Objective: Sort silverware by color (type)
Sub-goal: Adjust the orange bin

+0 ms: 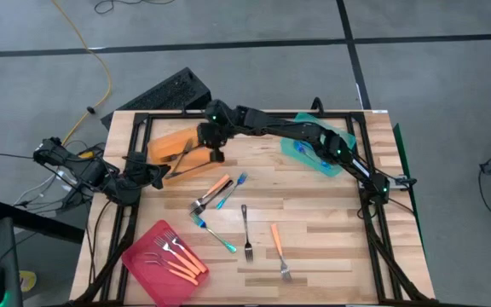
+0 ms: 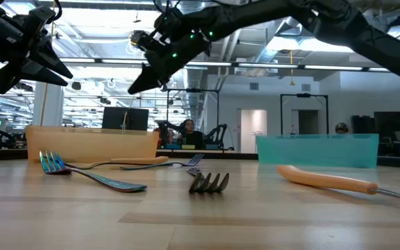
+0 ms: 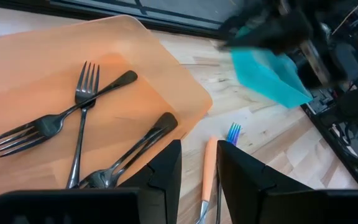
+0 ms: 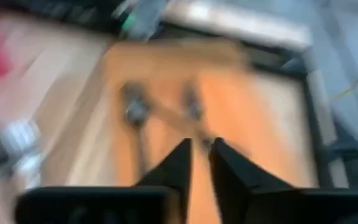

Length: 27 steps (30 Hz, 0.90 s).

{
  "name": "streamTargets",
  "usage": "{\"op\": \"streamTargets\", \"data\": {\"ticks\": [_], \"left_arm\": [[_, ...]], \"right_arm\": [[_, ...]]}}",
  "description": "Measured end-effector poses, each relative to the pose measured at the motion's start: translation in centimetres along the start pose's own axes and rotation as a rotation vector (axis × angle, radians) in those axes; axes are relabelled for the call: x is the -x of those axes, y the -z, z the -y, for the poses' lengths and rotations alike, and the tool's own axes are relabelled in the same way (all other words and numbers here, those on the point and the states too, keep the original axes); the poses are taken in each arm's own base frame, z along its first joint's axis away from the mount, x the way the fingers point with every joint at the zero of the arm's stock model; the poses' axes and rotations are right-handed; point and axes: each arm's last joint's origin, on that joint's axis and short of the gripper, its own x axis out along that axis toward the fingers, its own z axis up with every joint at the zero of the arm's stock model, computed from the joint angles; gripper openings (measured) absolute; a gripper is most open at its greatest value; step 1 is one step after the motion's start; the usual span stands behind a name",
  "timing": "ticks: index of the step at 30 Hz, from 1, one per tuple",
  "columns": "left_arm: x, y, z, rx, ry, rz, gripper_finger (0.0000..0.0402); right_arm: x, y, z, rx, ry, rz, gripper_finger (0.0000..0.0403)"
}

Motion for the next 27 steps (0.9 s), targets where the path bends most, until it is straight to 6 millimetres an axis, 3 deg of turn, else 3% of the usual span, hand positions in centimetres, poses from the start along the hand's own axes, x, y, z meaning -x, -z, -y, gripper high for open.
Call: {"op": "streamTargets", "data": {"ticks": [3,10,16,23,27], "left_arm": [[0.0,0.0,0.0,0.000,0.000,0.002,0.0087],[0.0,0.0,0.0,-0.001,-0.002,0.012,0.0087],[0.0,0.0,0.0,-0.001,-0.002,0.012,0.0087],[0.0,0.0,0.0,-0.002,-0.003,0.015,0.0087],[0.0,0.0,0.0,0.000,-0.002,0.015,0.0087]], "right_arm": [[0.1,-0.1,-1.3,0.039,-0.048,-0.051,0.0017],[-1.5,1.4,-4.2,0.056,-0.156,-0.195,0.0014],[-2.2,1.0,-6.5,0.120,-0.202,-0.210,0.0014],[-3.8,3.3,-6.8,0.121,-0.188,-0.347,0.0014],[-4.9,4.4,-6.3,0.168,-0.044,-0.404,0.0014]]}}
